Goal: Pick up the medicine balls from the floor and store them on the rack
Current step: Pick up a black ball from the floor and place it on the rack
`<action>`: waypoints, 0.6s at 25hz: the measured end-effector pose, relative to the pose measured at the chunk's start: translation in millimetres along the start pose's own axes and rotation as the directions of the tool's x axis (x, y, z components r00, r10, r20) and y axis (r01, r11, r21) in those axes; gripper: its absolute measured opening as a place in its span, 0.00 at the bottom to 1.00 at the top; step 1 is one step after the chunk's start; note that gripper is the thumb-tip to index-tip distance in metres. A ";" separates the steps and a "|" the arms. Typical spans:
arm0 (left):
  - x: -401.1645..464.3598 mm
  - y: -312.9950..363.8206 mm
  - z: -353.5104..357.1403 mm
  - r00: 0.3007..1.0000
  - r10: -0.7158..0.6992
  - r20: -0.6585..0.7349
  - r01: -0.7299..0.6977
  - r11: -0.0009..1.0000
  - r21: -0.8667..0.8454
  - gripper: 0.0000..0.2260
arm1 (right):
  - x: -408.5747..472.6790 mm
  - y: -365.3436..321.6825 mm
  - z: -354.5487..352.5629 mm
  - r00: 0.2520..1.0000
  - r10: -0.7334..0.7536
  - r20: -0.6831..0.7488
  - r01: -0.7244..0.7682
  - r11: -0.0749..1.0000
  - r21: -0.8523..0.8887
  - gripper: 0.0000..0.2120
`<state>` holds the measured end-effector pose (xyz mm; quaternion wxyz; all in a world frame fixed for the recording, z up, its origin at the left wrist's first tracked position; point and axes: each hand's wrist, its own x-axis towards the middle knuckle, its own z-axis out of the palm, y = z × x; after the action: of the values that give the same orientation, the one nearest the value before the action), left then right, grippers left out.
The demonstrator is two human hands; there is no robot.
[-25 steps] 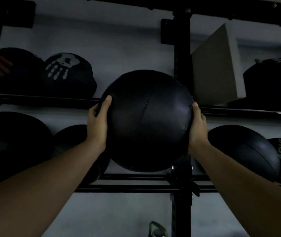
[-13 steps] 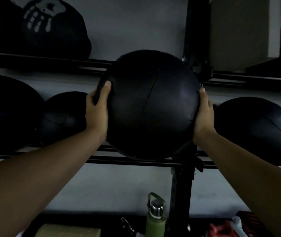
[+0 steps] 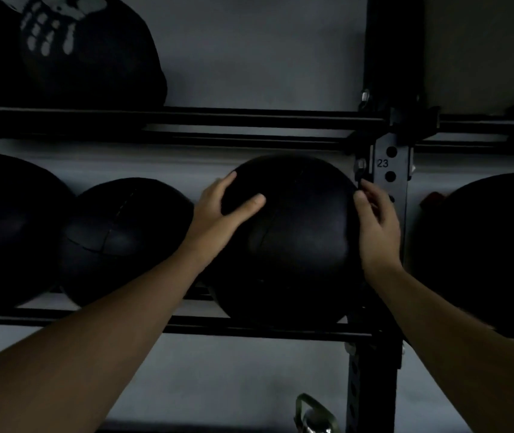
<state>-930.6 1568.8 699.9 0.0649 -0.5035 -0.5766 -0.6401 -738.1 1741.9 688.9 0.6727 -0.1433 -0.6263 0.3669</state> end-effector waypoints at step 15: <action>11.5 -15.1 20.3 0.992 0.084 -0.093 -0.069 0.985 0.156 0.39 | 13.0 4.4 4.7 0.963 -0.141 0.229 0.201 0.943 -0.264 0.22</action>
<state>-934.6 1595.8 694.5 0.1564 -0.4866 -0.6002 -0.6152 -744.7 1752.4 696.5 0.6056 -0.1444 -0.7493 0.2256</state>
